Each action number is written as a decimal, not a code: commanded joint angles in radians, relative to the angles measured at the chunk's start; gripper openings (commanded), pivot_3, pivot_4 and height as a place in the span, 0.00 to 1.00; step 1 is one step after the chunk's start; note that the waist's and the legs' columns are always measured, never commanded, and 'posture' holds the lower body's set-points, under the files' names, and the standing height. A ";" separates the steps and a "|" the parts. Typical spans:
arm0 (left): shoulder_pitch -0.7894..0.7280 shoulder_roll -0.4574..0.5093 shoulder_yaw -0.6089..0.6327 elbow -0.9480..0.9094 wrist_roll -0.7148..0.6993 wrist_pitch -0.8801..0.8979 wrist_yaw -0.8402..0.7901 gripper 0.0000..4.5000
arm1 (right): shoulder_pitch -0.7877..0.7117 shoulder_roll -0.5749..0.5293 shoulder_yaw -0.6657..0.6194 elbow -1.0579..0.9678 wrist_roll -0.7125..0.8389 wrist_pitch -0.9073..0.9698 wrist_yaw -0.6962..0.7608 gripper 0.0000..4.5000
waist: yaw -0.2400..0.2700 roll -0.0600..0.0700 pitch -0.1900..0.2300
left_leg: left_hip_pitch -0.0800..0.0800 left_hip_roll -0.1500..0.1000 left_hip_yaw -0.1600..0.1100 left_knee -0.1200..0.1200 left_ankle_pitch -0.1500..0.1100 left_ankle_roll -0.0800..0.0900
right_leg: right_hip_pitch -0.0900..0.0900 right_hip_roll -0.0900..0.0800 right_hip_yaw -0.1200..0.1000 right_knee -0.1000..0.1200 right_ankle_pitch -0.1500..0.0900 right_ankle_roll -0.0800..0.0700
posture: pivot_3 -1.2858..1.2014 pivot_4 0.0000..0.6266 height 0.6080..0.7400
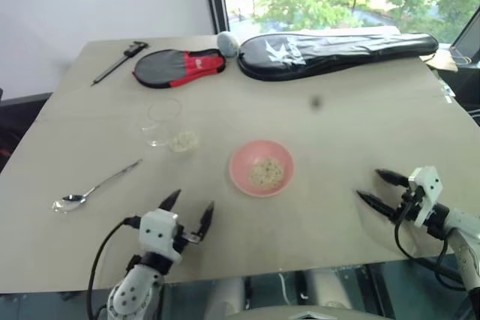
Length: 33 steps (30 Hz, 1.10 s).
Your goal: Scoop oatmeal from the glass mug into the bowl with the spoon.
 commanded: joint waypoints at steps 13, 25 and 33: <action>-0.180 0.223 0.350 -0.098 -0.092 0.369 0.055 0.98 | -0.151 -0.215 0.060 -0.522 0.317 0.383 0.155 1.00 | 0.000 -0.015 0.011 | -0.004 0.001 -0.001 0.001 0.000 0.000 | -0.001 0.000 -0.001 0.000 0.002 -0.003 | 0.52 0.24 1.00; -0.180 0.465 0.442 0.139 -0.140 0.446 -0.218 0.98 | -0.203 -0.187 0.080 -0.566 0.329 0.443 0.094 1.00 | 0.005 -0.020 0.014 | -0.006 0.001 0.001 0.001 0.000 -0.001 | -0.002 -0.002 -0.005 -0.001 0.002 -0.004 | 0.52 0.24 1.00; -0.361 0.664 0.341 0.570 -0.104 0.365 -0.478 0.98 | -0.216 -0.177 0.077 -0.562 0.332 0.441 0.080 1.00 | 0.003 -0.020 0.014 | -0.007 0.001 0.002 0.001 0.000 -0.001 | -0.003 -0.002 -0.006 0.000 0.003 -0.005 | 0.52 0.24 1.00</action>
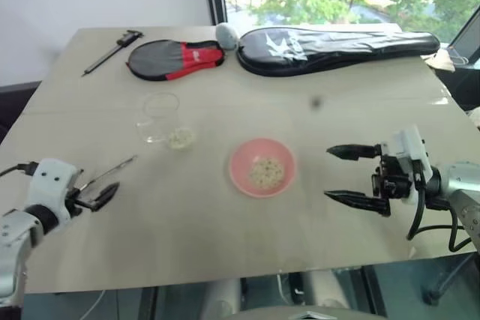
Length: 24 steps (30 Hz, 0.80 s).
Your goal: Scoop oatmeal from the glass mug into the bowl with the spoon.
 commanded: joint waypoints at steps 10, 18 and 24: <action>-0.182 0.161 -0.178 0.510 0.064 -0.106 -0.356 0.50 | 0.017 0.030 -0.043 -0.045 0.019 -0.015 -0.052 1.00 | -0.013 0.009 -0.005 | 0.002 0.000 0.003 -0.001 0.001 -0.001 | 0.000 0.001 0.002 0.002 0.000 0.000 | 0.52 0.24 1.00; -0.105 0.145 -0.130 0.453 0.019 -0.122 -0.398 0.02 | 0.013 0.047 -0.034 -0.033 0.002 -0.035 -0.064 1.00 | -0.037 0.011 -0.006 | 0.009 0.005 0.012 -0.001 0.001 -0.001 | 0.000 0.004 0.010 0.007 0.000 0.000 | 0.52 0.24 1.00; -0.043 0.061 0.021 0.314 -0.029 -0.204 -0.260 0.02 | -0.012 0.048 -0.029 -0.001 -0.005 -0.040 -0.049 1.00 | -0.031 0.010 -0.006 | 0.008 0.005 0.013 -0.001 0.001 -0.001 | -0.001 0.003 0.011 0.007 0.000 0.000 | 0.52 0.24 1.00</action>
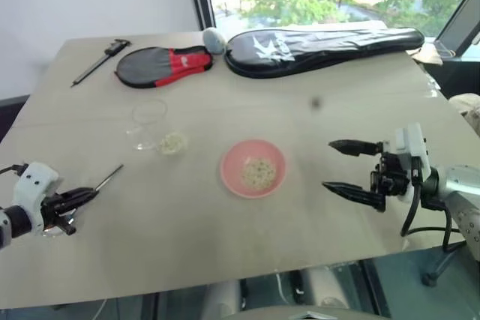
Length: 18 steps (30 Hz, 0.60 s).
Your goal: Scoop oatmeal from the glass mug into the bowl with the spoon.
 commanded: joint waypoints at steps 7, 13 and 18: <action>0.153 -0.137 0.357 -0.361 -0.193 0.028 0.145 0.02 | -0.097 0.001 0.015 0.068 -0.002 -0.021 0.055 1.00 | 0.006 -0.013 0.002 | -0.006 0.002 -0.001 0.001 0.000 0.000 | -0.004 -0.001 -0.001 0.000 0.000 0.000 | 0.52 0.24 1.00; 0.023 -0.106 0.453 -0.460 -0.230 0.034 0.267 0.02 | -0.206 0.035 0.031 0.156 -0.012 -0.036 0.080 1.00 | 0.030 -0.014 0.003 | -0.007 0.000 -0.004 0.003 0.000 0.000 | -0.003 -0.001 -0.004 0.000 0.000 -0.001 | 0.52 0.24 1.00; -0.098 -0.077 0.409 -0.588 -0.246 0.078 0.334 0.02 | -0.325 0.092 0.012 0.209 0.001 -0.003 -0.010 1.00 | 0.029 -0.015 0.003 | -0.009 -0.001 -0.004 0.004 0.001 -0.001 | -0.004 -0.001 -0.004 -0.001 0.001 -0.001 | 0.52 0.24 1.00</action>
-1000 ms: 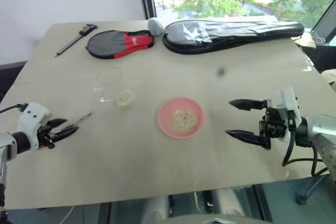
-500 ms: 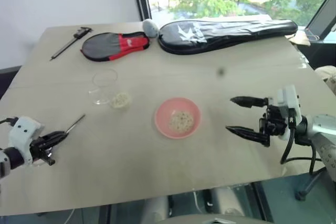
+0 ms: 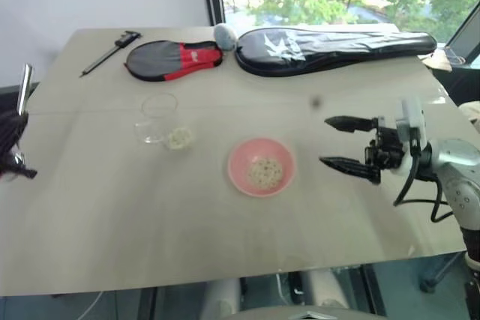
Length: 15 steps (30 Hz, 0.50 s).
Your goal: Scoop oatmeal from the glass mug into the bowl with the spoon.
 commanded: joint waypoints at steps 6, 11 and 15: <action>-0.294 0.045 -0.226 -0.275 -0.029 0.083 0.137 0.02 | -0.249 0.139 -0.056 -0.035 0.102 0.157 -0.320 1.00 | 0.000 0.001 0.001 | -0.002 0.000 -0.001 0.000 0.001 -0.002 | -0.001 0.000 -0.001 0.001 0.003 0.003 | 0.52 0.24 1.00; -0.498 -0.014 -0.481 -0.386 0.026 0.125 0.192 0.02 | -0.340 0.209 -0.035 -0.097 0.142 0.275 -0.505 1.00 | 0.003 0.001 0.001 | -0.008 -0.002 -0.008 0.002 0.004 -0.007 | -0.002 0.000 -0.005 0.000 0.004 0.002 | 0.52 0.24 1.00; -0.567 -0.062 -0.651 -0.418 0.140 0.093 0.193 0.02 | -0.451 0.314 -0.064 -0.065 0.271 0.409 -0.714 1.00 | -0.008 0.002 0.001 | -0.008 -0.003 -0.008 0.002 0.004 -0.007 | -0.002 0.000 -0.005 0.000 0.004 0.002 | 0.52 0.24 1.00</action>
